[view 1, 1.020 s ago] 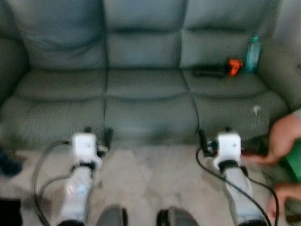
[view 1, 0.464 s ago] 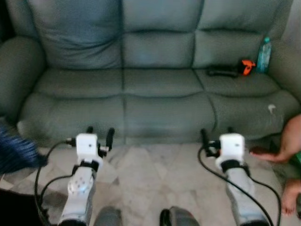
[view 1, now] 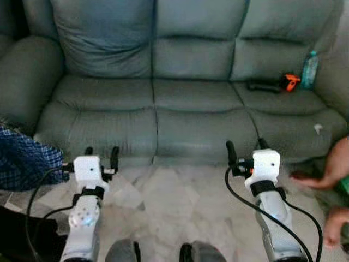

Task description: Hang hanger

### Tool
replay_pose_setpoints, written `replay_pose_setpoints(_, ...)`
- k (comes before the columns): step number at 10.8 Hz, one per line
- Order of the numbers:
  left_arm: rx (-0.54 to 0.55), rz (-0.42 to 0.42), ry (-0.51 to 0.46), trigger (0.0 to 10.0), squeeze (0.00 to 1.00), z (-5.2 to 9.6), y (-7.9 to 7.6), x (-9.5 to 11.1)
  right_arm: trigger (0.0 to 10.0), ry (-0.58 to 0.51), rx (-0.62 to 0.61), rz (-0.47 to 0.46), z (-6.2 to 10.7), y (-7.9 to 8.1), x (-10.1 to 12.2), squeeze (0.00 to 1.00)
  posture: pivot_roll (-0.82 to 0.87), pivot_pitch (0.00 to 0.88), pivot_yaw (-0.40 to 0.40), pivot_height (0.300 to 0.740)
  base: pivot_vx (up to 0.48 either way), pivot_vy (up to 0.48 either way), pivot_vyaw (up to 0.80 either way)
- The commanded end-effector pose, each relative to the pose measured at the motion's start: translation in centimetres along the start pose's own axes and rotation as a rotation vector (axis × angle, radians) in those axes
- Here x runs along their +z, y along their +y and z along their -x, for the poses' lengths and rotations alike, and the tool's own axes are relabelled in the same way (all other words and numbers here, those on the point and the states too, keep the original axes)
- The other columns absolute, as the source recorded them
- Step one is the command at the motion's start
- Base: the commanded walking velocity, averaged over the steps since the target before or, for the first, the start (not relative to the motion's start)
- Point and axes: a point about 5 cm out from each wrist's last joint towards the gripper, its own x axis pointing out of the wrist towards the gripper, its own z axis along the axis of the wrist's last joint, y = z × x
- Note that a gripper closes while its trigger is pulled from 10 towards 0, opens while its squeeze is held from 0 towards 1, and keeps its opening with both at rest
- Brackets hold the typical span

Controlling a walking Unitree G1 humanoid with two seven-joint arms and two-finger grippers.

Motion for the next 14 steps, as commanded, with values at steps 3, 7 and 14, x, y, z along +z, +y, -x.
replay_pose_setpoints(3, -0.001, 0.007, 0.000, 10.0, 0.00, 0.1, -0.3, 0.1, 10.0, 0.011, -0.008, 0.013, 0.1, -0.5, 0.1, 0.00, 0.04, 0.083, -0.085, 0.740, 0.000, 0.000, 0.00)
replay_pose_setpoints(7, -0.051, 0.021, -0.016, 10.0, 0.00, 0.0, -1.0, 0.2, 10.0, 0.013, 0.000, 0.023, 0.0, -0.5, 0.2, 0.00, 0.03, 0.083, -0.086, 0.740, 0.142, 0.000, 0.00)
replay_pose_setpoints(14, -0.076, 0.024, -0.013, 10.0, 0.00, -0.1, -1.2, 0.1, 10.0, 0.027, 0.010, 0.030, 0.1, -0.3, -0.2, 0.00, 0.03, 0.084, -0.083, 0.740, 0.321, 0.000, 0.00)
